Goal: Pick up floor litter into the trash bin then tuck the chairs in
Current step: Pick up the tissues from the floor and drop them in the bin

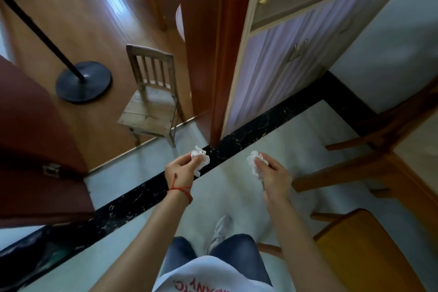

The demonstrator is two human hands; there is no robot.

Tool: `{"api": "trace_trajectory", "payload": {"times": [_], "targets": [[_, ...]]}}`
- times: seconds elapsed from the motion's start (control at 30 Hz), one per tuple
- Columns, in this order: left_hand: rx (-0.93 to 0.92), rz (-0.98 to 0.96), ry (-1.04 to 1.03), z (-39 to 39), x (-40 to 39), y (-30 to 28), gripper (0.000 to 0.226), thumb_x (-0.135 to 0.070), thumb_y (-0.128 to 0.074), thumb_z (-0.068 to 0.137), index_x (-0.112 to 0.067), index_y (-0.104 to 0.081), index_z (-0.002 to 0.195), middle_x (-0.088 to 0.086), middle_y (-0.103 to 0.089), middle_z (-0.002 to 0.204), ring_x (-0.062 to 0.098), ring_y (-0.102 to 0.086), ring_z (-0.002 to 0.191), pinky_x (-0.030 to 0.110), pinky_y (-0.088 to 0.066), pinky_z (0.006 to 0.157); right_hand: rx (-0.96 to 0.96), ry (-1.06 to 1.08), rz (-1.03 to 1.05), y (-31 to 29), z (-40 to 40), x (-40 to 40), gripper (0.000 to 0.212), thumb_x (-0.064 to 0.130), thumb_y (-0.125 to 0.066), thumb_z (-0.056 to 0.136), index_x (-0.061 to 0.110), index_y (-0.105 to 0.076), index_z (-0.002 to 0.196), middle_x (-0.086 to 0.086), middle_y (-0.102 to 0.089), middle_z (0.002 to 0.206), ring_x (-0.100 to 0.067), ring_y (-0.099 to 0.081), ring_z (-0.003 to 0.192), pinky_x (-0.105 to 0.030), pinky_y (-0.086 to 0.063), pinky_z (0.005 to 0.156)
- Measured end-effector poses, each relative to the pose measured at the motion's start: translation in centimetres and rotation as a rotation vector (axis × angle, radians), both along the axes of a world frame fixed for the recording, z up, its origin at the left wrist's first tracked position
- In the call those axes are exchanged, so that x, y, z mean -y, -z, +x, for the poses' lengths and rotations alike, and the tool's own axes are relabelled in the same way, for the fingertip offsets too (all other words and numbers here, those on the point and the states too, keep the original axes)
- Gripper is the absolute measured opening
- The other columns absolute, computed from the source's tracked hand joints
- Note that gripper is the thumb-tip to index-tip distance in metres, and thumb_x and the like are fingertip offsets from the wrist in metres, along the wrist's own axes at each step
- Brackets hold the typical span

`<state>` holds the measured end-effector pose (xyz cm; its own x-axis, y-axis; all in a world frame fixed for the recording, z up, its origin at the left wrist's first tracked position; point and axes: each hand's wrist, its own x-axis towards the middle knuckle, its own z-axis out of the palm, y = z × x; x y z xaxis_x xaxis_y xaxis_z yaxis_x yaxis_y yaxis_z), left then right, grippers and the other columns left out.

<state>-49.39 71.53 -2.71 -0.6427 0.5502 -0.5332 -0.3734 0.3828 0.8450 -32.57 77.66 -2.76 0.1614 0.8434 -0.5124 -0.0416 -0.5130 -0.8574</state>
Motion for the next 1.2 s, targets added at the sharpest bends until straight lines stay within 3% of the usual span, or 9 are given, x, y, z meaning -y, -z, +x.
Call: {"api": "trace_trajectory", "payload": {"times": [0.2, 0.3, 0.43, 0.53, 0.67, 0.8, 0.97, 1.1, 1.2], "targets": [[0.025, 0.011, -0.083, -2.0, 7.1, 0.4, 0.019, -0.011, -0.071, 0.076, -0.011, -0.069, 0.095, 0.003, -0.067, 0.08, 0.013, -0.062, 0.076, 0.025, -0.05, 0.068, 0.03, -0.128, -0.033, -0.2, -2.8, 5.8, 0.029, 0.006, -0.068, 0.081, 0.004, -0.065, 0.109, -0.004, -0.066, 0.095, -0.018, -0.064, 0.086, -0.018, -0.053, 0.072], [0.027, 0.002, -0.14, -2.8, 10.3, 1.0, 0.022, -0.011, -0.072, 0.075, -0.006, -0.07, 0.096, 0.008, -0.069, 0.085, 0.017, -0.063, 0.08, 0.025, -0.051, 0.07, 0.007, -0.2, -0.029, -0.2, -3.9, 8.6, 0.031, 0.006, -0.067, 0.081, 0.003, -0.064, 0.111, -0.006, -0.066, 0.097, -0.015, -0.063, 0.086, -0.014, -0.054, 0.07], [0.01, 0.002, -0.211, -3.0, 14.3, 1.6, 0.024, -0.016, -0.075, 0.073, -0.006, -0.072, 0.095, 0.009, -0.071, 0.091, 0.018, -0.066, 0.086, 0.025, -0.05, 0.068, -0.045, -0.282, -0.078, -0.1, -5.3, 11.1, 0.032, 0.007, -0.068, 0.08, 0.002, -0.064, 0.111, -0.01, -0.068, 0.1, -0.019, -0.065, 0.09, -0.026, -0.054, 0.083], [0.001, 0.027, -0.306, -2.9, 17.6, 1.0, 0.023, -0.016, -0.074, 0.074, -0.008, -0.071, 0.094, 0.007, -0.071, 0.09, 0.016, -0.065, 0.086, 0.022, -0.049, 0.067, -0.099, -0.378, -0.093, 0.0, -6.4, 12.7, 0.032, 0.005, -0.069, 0.079, 0.001, -0.063, 0.111, -0.014, -0.068, 0.102, -0.022, -0.065, 0.092, -0.019, -0.054, 0.077], [-0.042, 0.038, -0.477, -1.8, 21.8, 0.3, 0.015, -0.016, -0.073, 0.076, -0.013, -0.07, 0.091, -0.003, -0.068, 0.081, 0.009, -0.062, 0.078, 0.01, -0.048, 0.057, -0.117, -0.54, -0.134, 0.1, -7.2, 14.7, 0.027, 0.007, -0.071, 0.078, 0.005, -0.066, 0.104, -0.016, -0.069, 0.103, -0.027, -0.065, 0.098, -0.028, -0.053, 0.087], [-0.052, 0.014, -0.649, 0.0, 26.2, 0.5, 0.023, -0.013, -0.073, 0.075, -0.006, -0.07, 0.097, 0.004, -0.069, 0.086, 0.015, -0.063, 0.079, 0.012, -0.049, 0.059, -0.102, -0.704, -0.14, -0.1, -7.7, 17.5, 0.023, 0.009, -0.072, 0.077, 0.007, -0.068, 0.1, -0.015, -0.069, 0.101, -0.025, -0.066, 0.094, -0.021, -0.052, 0.079], [-0.04, -0.042, -0.838, 2.3, 32.1, 1.0, 0.029, -0.011, -0.074, 0.074, -0.001, -0.068, 0.1, 0.013, -0.069, 0.092, 0.021, -0.063, 0.082, 0.021, -0.052, 0.066, -0.096, -0.887, -0.166, -1.0, -7.9, 22.4, 0.028, 0.007, -0.071, 0.078, 0.0, -0.066, 0.105, -0.007, -0.069, 0.085, -0.024, -0.067, 0.086, -0.009, -0.051, 0.058], [-0.056, -0.058, -0.954, 3.7, 36.8, 1.1, 0.025, -0.014, -0.074, 0.074, -0.003, -0.07, 0.096, 0.013, -0.07, 0.088, 0.021, -0.063, 0.077, 0.019, -0.052, 0.061, -0.066, -1.071, -0.135, -2.1, -8.5, 26.9, 0.014, 0.003, -0.067, 0.081, 0.011, -0.068, 0.093, -0.023, -0.066, 0.106, -0.014, -0.064, 0.077, -0.006, -0.048, 0.054], [-0.036, -0.057, -1.045, 4.2, 40.4, 1.0, 0.028, -0.015, -0.074, 0.074, -0.002, -0.07, 0.098, 0.014, -0.071, 0.089, 0.026, -0.065, 0.082, 0.028, -0.052, 0.069, -0.062, -1.165, -0.15, -2.4, -9.4, 30.2, 0.017, 0.001, -0.066, 0.081, 0.004, -0.068, 0.097, -0.021, -0.063, 0.11, -0.008, -0.056, 0.067, -0.005, -0.047, 0.054]]}}
